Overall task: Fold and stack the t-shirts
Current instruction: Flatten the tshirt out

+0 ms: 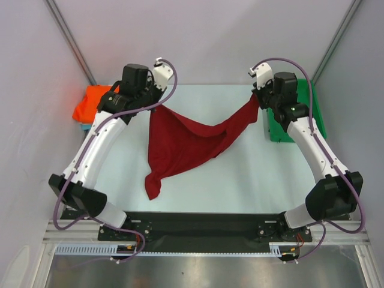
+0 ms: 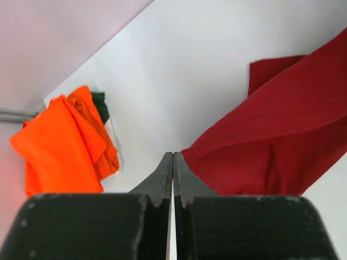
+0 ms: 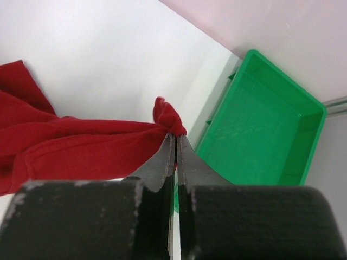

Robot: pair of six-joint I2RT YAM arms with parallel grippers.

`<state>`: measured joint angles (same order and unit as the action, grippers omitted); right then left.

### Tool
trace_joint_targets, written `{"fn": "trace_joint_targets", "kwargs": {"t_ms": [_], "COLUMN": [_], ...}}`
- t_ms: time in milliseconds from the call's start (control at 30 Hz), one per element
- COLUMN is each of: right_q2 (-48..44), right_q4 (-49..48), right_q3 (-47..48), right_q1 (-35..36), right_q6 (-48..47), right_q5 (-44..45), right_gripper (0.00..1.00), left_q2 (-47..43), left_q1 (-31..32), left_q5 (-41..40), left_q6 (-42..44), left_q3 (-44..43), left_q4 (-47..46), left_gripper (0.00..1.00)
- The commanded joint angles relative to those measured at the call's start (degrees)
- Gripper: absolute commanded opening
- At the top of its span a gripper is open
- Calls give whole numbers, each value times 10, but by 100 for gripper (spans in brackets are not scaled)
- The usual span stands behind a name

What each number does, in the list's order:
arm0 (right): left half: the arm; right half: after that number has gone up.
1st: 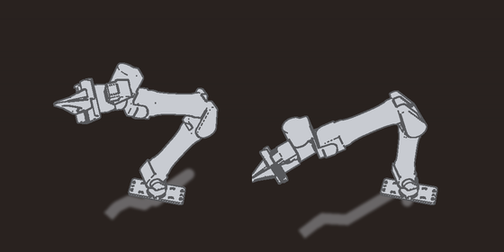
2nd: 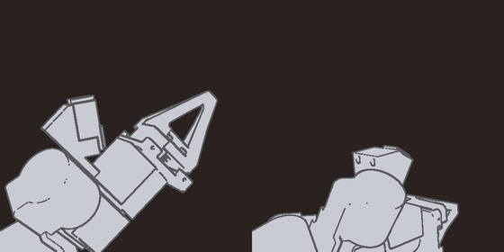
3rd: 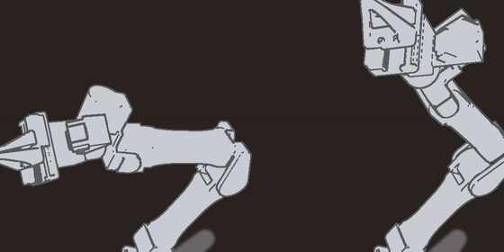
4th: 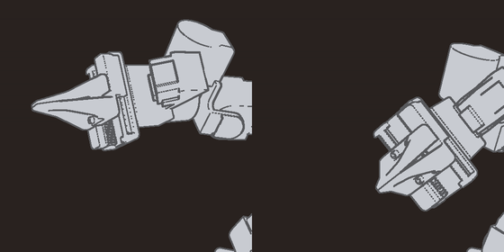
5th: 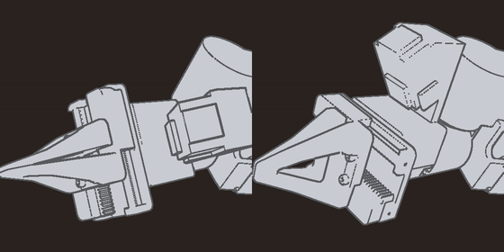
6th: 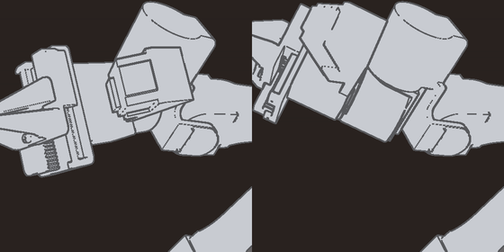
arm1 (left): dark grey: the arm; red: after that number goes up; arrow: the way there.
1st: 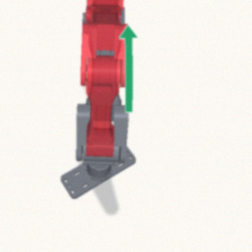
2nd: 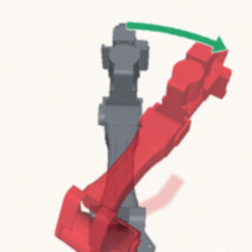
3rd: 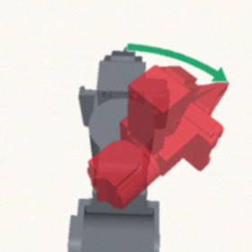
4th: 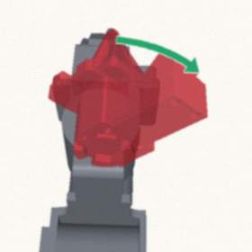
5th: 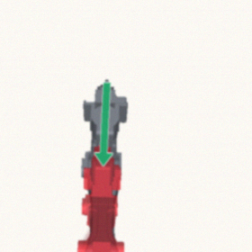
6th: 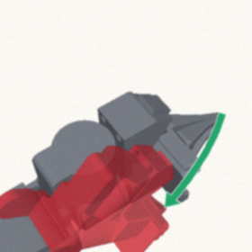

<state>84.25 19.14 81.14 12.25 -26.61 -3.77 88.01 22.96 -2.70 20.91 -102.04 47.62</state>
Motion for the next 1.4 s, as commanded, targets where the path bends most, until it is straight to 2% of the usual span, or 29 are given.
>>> {"fn": "trace_joint_targets", "kwargs": {"t_ms": [0,133,267,400,467,500,533,567,633,667,733,867,1000,1133,1367], "right_q2": [7,29,32,6,-16,-29,-41,-53,-84,-93,-88,-16,84,172,207], "right_q4": [-31,-10,76,128,165,178,190,219,234,222,198,129,105,80,114], "right_q3": [34,41,21,-68,-98,-133,-148,-161,-179,-177,-163,-97,-64,-55,-30], "right_q1": [-2,-4,-4,-2,-3,-2,0,1,1,-2,-17,-47,-72,-79,-94], "right_q6": [-6,-26,-58,-73,-69,-69,-62,-62,-44,-27,5,86,177,161,163], "right_q5": [12,-9,-39,-88,-101,-119,-125,-134,-150,-147,-148,-181,-219,-217,-196], "right_gripper": [0,0,0,2,11,24,30,42,47,55,59,62,60,54,54], "left_q2": [-53,-92,-124,-145,-151,-156,-159,-164,-174,-173,-158,-123,-74,-47,-13], "left_q1": [-18,-41,-55,-55,-55,-55,-55,-55,-54,-53,-51,-28,-20,-20,-21], "left_q5": [-33,-37,-39,-21,-17,-15,-10,-5,20,23,55,110,162,197,202], "left_q6": [4,-5,-1,-5,-4,-2,1,3,11,9,3,3,1,-2,-24], "left_q3": [46,94,105,101,100,99,101,104,115,117,120,144,187,235,252], "left_q4": [-23,-33,-32,-18,-15,-15,-16,-22,-28,-23,-10,25,40,16,-31], "left_gripper": [0,0,0,0,0,0,0,0,0,0,1,0,0,0,0]}}
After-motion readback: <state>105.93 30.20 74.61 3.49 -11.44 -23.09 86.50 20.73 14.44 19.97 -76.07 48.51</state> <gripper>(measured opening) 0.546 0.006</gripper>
